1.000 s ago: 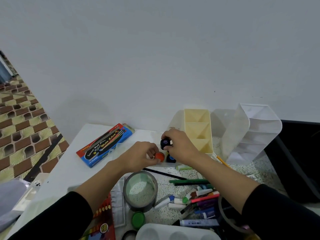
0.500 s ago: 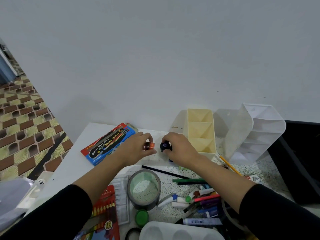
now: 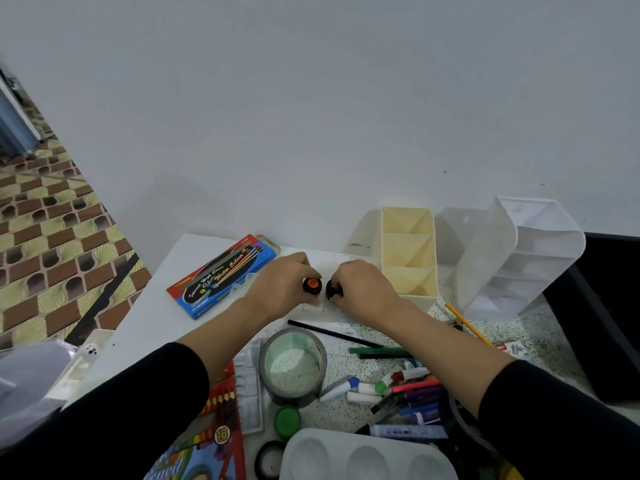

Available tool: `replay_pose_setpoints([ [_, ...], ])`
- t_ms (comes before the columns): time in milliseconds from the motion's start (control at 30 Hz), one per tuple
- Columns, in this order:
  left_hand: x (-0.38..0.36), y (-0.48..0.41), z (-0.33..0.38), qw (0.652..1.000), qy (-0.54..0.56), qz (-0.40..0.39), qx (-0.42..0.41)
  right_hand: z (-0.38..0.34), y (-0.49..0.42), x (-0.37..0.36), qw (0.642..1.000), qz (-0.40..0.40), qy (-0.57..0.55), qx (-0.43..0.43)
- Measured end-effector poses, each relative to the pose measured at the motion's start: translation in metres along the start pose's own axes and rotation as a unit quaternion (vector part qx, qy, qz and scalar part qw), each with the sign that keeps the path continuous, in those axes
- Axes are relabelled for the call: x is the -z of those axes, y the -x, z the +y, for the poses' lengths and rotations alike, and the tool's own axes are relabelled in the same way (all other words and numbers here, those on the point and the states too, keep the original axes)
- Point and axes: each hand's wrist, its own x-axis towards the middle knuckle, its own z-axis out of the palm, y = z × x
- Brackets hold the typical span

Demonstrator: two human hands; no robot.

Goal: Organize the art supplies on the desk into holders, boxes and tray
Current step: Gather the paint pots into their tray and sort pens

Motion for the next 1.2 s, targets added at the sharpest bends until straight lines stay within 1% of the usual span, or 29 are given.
replay_pose_setpoints([
  [100,-0.005,0.001,0.001,0.999,0.030,0.011,-0.010,0.001,0.001,0.000,1.000,-0.004,-0.004,0.006],
  [200,-0.007,-0.003,0.004,1.000,0.014,0.022,0.009,0.006,0.001,-0.001,1.000,-0.002,-0.011,0.014],
  [267,-0.005,-0.005,0.003,1.000,0.004,0.012,0.003,0.007,0.001,-0.003,1.000,-0.003,-0.011,0.019],
  [400,0.001,0.000,-0.002,0.999,0.035,-0.013,-0.028,0.009,0.001,-0.010,1.000,0.009,-0.005,0.026],
  [533,0.000,0.000,0.001,0.998,0.008,-0.012,-0.063,0.012,0.001,-0.017,0.999,0.028,0.002,0.022],
  [600,-0.001,-0.003,0.003,0.998,-0.014,-0.010,-0.060,0.012,0.000,-0.018,0.999,0.027,0.009,0.021],
  [733,0.000,-0.007,0.004,0.997,-0.039,-0.040,-0.054,0.009,-0.001,-0.015,0.999,0.020,0.017,0.023],
  [1000,-0.007,0.002,-0.005,0.998,-0.003,-0.010,-0.059,0.010,-0.003,-0.017,1.000,0.006,0.021,0.017],
  [1067,-0.005,0.004,-0.007,0.997,0.025,-0.003,-0.067,0.008,-0.001,-0.018,1.000,0.005,0.019,0.016],
  [1133,-0.005,0.006,-0.009,0.996,0.054,0.000,-0.070,0.008,0.004,-0.017,1.000,0.005,-0.006,0.015],
  [1200,-0.004,0.010,-0.013,0.997,0.061,-0.021,-0.047,0.008,0.014,-0.016,0.998,0.021,-0.046,0.024],
])
